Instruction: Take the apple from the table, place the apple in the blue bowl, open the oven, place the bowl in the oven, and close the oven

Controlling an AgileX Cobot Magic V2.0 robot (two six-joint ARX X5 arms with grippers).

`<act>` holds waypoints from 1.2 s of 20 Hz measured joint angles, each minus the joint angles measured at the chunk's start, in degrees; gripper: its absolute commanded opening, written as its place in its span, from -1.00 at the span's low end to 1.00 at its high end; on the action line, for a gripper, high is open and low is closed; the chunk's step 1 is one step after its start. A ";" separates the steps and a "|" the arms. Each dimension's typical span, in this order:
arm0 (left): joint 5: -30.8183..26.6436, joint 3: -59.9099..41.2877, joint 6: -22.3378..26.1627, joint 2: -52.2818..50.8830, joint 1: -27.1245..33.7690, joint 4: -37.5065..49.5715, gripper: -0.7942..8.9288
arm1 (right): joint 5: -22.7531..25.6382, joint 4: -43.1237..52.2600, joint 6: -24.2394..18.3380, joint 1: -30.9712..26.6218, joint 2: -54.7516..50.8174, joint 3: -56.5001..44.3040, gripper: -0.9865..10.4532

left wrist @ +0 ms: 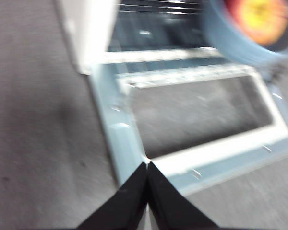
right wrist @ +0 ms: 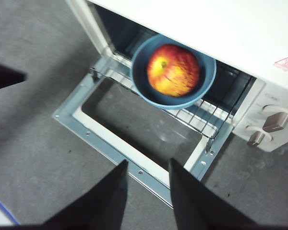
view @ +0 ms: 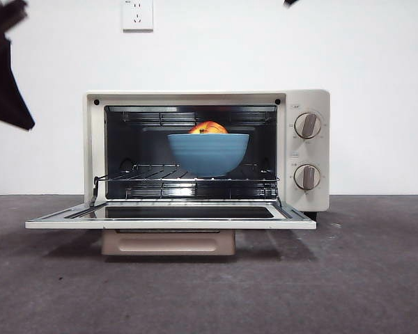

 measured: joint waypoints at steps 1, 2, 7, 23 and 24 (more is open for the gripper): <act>1.25 0.00 -0.02 1.62 0.98 1.33 -0.82 | 0.00 0.70 -0.28 0.09 -2.58 -1.95 -0.59; 2.38 0.00 -0.09 3.72 1.99 3.04 -0.82 | 0.00 1.38 -0.48 0.09 -5.70 -4.76 -0.59; 3.45 0.00 -0.66 14.84 3.39 7.37 -0.82 | 0.02 2.97 -0.50 0.09 -18.14 -20.17 -0.59; 14.40 -0.11 -2.95 31.17 3.56 15.30 -0.82 | 0.02 4.15 1.77 0.09 -31.23 -30.40 -0.59; 15.54 -0.22 -3.04 31.19 3.69 15.21 -0.82 | 0.04 4.15 1.79 0.09 -31.23 -30.40 -0.59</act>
